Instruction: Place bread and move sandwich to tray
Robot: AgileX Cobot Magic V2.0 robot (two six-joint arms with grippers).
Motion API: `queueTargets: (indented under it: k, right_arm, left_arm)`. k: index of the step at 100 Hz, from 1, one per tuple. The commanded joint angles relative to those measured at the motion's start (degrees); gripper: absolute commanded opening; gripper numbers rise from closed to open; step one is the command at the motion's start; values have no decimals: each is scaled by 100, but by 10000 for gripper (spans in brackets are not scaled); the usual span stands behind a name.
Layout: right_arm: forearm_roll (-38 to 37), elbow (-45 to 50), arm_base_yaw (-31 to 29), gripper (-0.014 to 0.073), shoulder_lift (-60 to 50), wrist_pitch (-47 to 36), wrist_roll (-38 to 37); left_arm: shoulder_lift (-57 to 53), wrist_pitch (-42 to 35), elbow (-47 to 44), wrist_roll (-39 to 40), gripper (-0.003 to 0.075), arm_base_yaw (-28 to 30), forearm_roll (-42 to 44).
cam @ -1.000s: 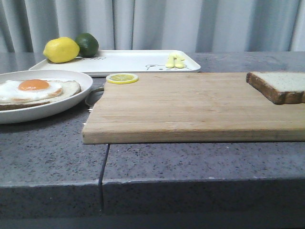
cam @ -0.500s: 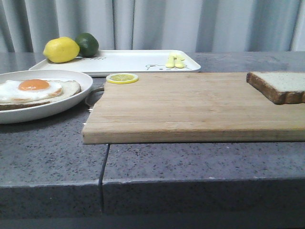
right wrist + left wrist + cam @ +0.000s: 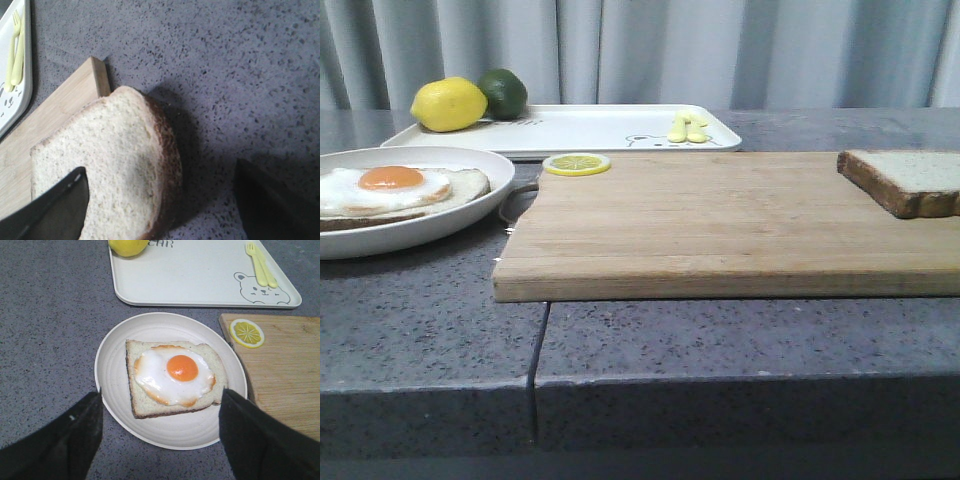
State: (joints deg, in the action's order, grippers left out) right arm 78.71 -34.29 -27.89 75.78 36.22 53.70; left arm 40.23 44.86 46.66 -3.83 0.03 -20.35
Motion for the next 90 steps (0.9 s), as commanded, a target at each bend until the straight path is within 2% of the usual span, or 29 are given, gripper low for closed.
queueTargets:
  k: [1, 12, 90]
  right_arm:
    - [352, -135, -47, 594, -106, 183, 108]
    - [574, -135, -47, 594, -100, 264, 179]
    - [568, -143, 98, 594, 515, 575, 345]
  left_arm:
    - [23, -332, 206, 17, 462, 5, -149]
    - [23, -332, 206, 17, 462, 5, -149]
    - [23, -332, 206, 17, 462, 5, -149]
